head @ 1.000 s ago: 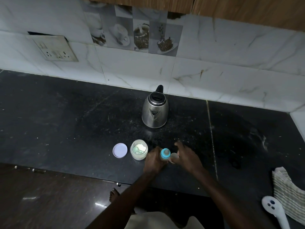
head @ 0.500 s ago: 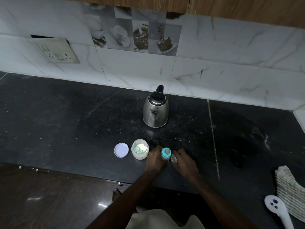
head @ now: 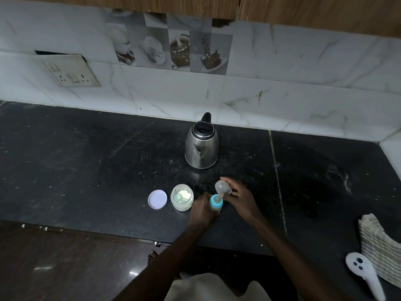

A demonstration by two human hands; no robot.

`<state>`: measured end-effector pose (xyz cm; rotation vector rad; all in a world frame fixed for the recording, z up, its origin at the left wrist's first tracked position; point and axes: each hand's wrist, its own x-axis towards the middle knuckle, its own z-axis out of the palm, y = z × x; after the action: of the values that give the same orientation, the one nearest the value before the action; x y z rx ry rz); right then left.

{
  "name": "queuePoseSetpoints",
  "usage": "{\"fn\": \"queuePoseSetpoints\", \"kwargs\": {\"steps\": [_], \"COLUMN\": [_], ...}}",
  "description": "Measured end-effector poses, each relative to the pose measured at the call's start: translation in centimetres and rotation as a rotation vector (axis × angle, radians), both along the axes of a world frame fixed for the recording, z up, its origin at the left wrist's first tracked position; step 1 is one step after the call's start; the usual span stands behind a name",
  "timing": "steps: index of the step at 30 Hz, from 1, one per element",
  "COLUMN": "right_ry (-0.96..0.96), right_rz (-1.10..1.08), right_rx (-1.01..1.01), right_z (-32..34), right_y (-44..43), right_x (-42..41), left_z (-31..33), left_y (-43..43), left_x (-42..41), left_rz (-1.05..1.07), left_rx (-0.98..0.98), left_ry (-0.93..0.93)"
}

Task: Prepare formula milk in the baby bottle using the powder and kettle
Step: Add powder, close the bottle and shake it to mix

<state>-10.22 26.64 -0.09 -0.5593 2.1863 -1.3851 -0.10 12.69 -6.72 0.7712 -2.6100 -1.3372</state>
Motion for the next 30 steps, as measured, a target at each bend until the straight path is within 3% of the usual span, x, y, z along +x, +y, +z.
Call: {"fn": "queuePoseSetpoints", "kwargs": {"steps": [9,14,21,30], "right_ry": [0.009,0.101,0.166,0.247], "right_rz": [0.045,-0.071,0.260,0.345], "right_rx": [0.004,0.015,0.254,0.367], "right_z": [1.0,1.5,1.8,1.1], "right_y": [1.0,1.0,-0.1,-1.0], "right_x": [-0.6,-0.2,0.5,0.1], "left_z": [-0.1,-0.1,-0.6,-0.8], "left_y": [0.1,0.0,0.1,0.1], "left_x": [-0.1,-0.1,-0.3,-0.5], "left_rz": [0.004,-0.013,0.013,0.016], "left_rx": [0.000,-0.006,-0.023,-0.016], "left_ry": [-0.022,-0.024,-0.032,-0.015]}}
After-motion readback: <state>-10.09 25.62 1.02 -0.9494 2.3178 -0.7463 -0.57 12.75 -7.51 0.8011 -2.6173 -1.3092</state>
